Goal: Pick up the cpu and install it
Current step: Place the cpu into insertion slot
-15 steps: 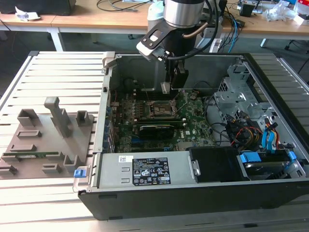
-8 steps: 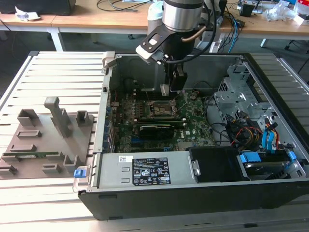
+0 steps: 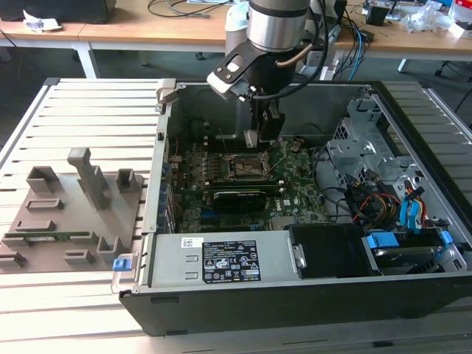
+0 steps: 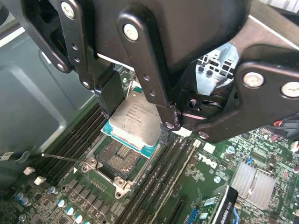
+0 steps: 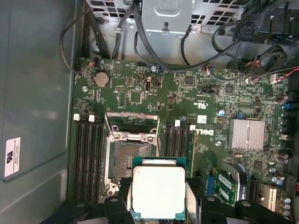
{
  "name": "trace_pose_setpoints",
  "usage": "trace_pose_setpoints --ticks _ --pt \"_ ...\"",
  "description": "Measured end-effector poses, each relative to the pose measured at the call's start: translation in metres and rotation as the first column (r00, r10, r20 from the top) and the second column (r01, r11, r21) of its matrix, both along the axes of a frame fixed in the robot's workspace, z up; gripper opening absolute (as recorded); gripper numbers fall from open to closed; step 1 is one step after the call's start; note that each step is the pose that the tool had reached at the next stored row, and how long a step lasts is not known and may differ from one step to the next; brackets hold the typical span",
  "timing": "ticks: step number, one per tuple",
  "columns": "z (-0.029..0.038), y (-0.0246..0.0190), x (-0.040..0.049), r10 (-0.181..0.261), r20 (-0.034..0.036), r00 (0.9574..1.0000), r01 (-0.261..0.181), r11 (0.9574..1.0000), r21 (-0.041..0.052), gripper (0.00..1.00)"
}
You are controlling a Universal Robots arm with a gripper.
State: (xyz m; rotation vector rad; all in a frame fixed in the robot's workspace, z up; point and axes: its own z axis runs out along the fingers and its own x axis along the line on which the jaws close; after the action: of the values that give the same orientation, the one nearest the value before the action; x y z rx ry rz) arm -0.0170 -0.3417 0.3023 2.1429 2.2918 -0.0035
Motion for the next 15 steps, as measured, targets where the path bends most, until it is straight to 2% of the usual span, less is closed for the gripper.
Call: trace_pose_setpoints --ticks 1,2,4,9,15 --pt "-0.0019 0.0038 0.0 0.003 0.0001 1.0 -0.003 1.0 0.0002 0.55" --pt "-0.0053 0.0109 0.0 0.015 0.0 0.9999 -0.015 0.9999 0.0 0.55" --pt "-0.0074 0.0156 0.0 0.034 0.0 0.9994 -0.034 0.9994 0.0001 0.55" --pt "-0.0152 0.0167 0.0 0.034 0.0 0.9994 -0.034 0.9994 0.0 0.55" --pt "-0.0194 0.0168 0.0 0.034 0.0 0.9994 -0.034 0.9994 0.0 0.55"
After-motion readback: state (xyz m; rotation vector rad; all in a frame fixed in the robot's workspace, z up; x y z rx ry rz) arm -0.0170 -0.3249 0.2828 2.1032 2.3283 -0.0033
